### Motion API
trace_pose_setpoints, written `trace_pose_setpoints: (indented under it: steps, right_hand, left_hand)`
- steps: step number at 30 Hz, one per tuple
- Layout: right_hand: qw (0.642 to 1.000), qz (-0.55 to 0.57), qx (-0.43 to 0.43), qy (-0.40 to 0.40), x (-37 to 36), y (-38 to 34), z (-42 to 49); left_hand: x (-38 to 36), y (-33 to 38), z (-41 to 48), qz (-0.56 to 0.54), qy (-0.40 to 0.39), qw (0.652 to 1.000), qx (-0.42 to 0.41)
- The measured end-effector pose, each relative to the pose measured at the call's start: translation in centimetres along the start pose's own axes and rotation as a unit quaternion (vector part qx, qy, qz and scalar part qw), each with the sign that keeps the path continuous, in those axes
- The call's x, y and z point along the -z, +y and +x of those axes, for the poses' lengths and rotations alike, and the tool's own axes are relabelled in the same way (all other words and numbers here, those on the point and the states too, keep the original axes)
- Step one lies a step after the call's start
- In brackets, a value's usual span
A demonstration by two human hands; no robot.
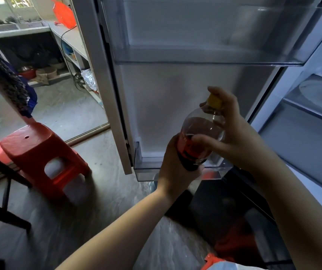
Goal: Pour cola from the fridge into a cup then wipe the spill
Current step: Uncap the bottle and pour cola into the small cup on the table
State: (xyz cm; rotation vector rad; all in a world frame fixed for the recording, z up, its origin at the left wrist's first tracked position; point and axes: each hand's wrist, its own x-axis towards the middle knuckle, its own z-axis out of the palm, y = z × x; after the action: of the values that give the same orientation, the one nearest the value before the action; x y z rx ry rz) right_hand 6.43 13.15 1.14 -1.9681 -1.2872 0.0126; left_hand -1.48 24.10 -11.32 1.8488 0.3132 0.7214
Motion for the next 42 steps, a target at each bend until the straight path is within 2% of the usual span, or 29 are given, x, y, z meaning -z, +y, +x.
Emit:
trace_pose_setpoints:
  steps: [7, 10, 13, 16, 21, 26, 32, 42]
  right_hand:
    - [0.998, -0.009, 0.017, 0.055, -0.3, 0.8, -0.1]
    - [0.997, -0.011, 0.023, 0.072, -1.2, -0.2, 0.4]
    - [0.992, -0.047, 0.066, 0.092, -2.6, -2.0, 1.8]
    - [0.99, -0.054, 0.116, 0.065, -4.8, -4.2, 3.6]
    - [0.981, -0.001, 0.195, 0.006, -9.5, -8.6, 6.0]
    - [0.968, 0.059, 0.238, -0.054, -15.2, -14.2, 7.4]
    - [0.938, 0.107, 0.314, -0.099, -22.6, -21.9, 8.2]
    - [0.894, 0.168, 0.379, -0.172, -33.4, -36.3, 6.5]
  left_hand:
    - [1.5, 0.2, 0.2, 0.084, 0.001, 0.996, 0.027]
    - [3.9, 0.0, -0.3, 0.114, 0.017, 0.993, 0.009]
    - [6.8, -0.6, -1.7, 0.137, 0.051, 0.989, -0.015]
    - [9.9, -0.9, -3.7, 0.139, 0.093, 0.986, 0.013]
    - [14.9, -1.4, -6.8, 0.155, 0.188, 0.969, 0.047]
    - [21.1, -2.0, -11.2, 0.179, 0.251, 0.946, 0.101]
    - [28.6, -1.6, -17.0, 0.196, 0.335, 0.909, 0.15]
    - [40.5, -0.2, -27.0, 0.173, 0.439, 0.86, 0.195]
